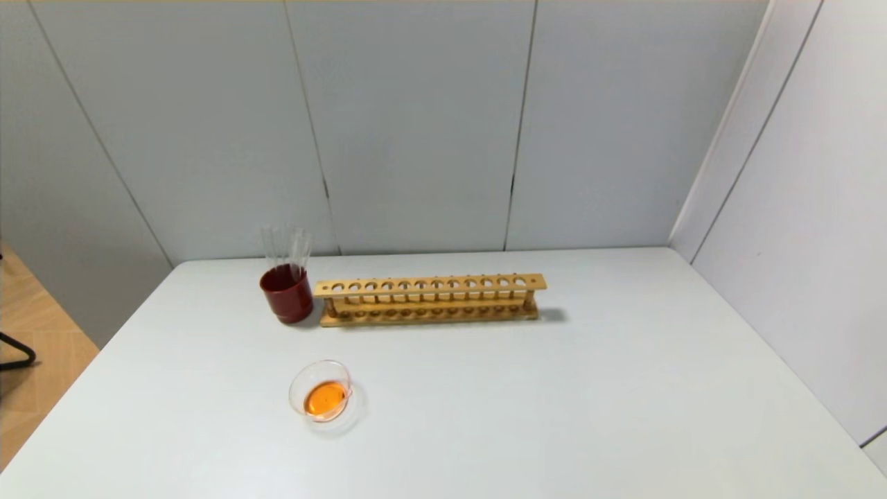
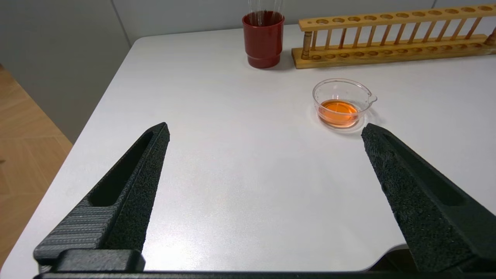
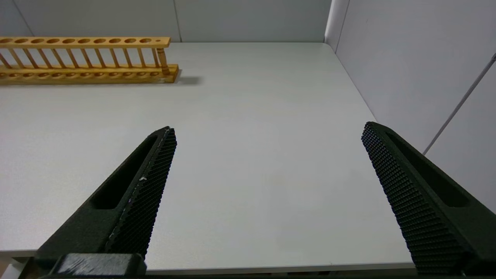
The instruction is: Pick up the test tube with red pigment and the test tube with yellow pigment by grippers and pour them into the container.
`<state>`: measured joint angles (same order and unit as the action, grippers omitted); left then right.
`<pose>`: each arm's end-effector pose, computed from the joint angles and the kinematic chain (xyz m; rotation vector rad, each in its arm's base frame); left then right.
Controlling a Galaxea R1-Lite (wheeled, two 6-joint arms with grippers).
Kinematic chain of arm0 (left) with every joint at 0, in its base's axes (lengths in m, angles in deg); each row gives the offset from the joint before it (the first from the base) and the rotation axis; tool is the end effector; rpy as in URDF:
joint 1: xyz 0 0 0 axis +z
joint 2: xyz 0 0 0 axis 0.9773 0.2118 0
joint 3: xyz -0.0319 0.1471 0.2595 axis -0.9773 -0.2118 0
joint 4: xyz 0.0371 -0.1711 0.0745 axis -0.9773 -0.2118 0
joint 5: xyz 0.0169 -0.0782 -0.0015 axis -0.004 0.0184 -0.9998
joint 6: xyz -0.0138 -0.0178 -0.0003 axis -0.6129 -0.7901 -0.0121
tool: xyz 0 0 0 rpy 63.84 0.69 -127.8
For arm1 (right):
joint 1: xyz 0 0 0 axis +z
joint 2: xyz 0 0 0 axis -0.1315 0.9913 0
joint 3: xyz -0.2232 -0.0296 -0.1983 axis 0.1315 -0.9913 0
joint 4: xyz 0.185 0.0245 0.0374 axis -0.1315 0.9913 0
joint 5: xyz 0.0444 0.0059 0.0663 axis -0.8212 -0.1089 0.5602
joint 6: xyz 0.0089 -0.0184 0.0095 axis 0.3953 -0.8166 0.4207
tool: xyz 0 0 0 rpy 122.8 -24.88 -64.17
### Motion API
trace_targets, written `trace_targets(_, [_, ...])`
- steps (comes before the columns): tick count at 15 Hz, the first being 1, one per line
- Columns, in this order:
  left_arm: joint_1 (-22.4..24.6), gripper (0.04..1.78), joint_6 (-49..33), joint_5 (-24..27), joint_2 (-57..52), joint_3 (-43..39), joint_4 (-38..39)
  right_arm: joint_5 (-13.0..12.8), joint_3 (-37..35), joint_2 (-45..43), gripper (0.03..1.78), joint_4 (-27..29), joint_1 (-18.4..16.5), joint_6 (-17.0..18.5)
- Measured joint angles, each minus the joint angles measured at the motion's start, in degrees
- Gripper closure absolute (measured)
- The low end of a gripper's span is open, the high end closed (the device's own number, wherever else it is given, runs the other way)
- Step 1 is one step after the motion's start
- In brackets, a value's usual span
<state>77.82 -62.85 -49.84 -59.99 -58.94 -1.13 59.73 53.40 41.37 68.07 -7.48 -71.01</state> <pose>-0.0238 -0.0001 0.0750 0.0317 0.0202 -0.0026 -0.0228 0.0001 0.0753 -0.0014 0.0019 0.0057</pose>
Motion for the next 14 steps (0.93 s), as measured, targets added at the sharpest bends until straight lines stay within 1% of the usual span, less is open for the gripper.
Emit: trace_targets(14, [0.0,0.07,-0.2,-0.1,0.0,0.2,-0.3,0.0,0.0,0.0,0.06,0.0,0.0,0.1])
